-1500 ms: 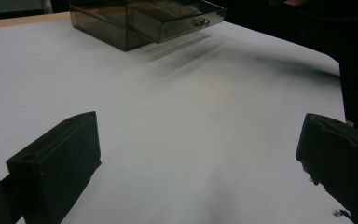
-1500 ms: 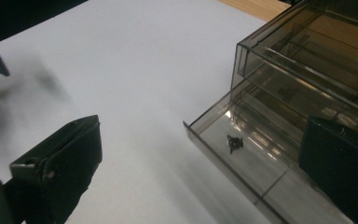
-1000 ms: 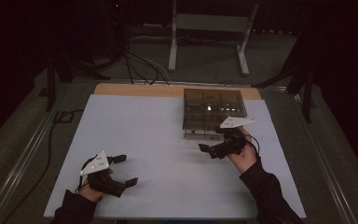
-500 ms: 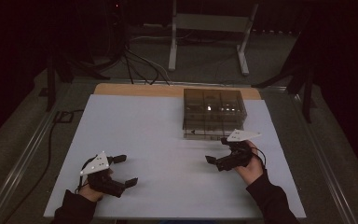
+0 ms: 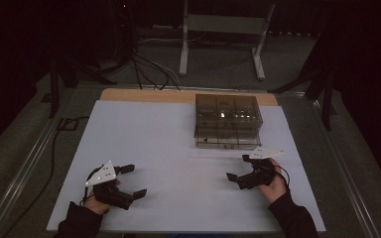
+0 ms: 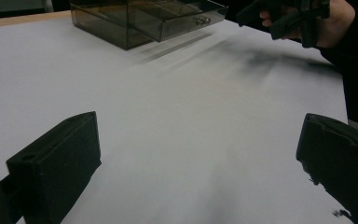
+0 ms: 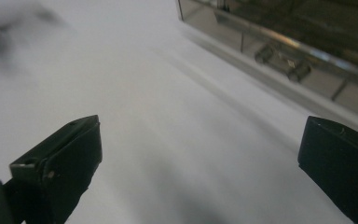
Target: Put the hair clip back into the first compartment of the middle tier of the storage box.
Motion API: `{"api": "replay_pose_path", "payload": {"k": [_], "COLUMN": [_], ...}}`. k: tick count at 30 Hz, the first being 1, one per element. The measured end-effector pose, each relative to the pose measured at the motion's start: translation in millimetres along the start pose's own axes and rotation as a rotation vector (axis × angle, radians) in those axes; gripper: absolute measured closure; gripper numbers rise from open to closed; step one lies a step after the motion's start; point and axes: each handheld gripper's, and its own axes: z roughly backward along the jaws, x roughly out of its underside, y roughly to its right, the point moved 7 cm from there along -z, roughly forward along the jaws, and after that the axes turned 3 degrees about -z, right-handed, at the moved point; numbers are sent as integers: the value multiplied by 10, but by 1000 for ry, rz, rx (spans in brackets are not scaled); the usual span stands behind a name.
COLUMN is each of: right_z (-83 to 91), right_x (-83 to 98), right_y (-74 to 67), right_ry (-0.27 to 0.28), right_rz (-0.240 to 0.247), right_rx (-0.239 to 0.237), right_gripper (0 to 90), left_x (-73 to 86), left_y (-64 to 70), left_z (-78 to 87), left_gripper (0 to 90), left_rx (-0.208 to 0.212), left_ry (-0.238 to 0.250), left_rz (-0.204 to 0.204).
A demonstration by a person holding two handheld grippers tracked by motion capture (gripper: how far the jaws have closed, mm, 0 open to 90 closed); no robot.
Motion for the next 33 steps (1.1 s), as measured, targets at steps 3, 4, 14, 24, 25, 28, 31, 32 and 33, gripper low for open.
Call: {"api": "replay_pose_path", "payload": {"k": [3,4,14,24,25,28,31,32,33], "right_z": [25,36,179,378,398,450,507,527,546], "right_x": [77,102,335,473,490,549,607,626,644], "right_y": [27,37,163,255,268,307,338,349,358], "right_ry": [-6,-4,12,39,42,42,46,48,51], "right_rz": [3,3,-1,-39,-45,-51,-63,-64,-71], "right_rx": [9,7,27,63,66,84,98,103,107], "right_gripper": [0,0,0,0,0,0,0,0,0], "left_x": [1,1,0,0,-1,0,0,-1,-1], "left_y": [-3,-3,-3,-1,-1,-4,-5,-4,-4], "left_z": [1,2,5,12,15,17,16,16,16], "left_gripper": [7,8,7,7,7,7,7,8,8], "left_rx": [0,1,0,-2,-3,-6,-8,-8,-9], "left_ry": [1,1,2,2,3,3,3,4,4], "left_rz": [1,1,1,-3,-3,-3,-4,-4,-5]}}
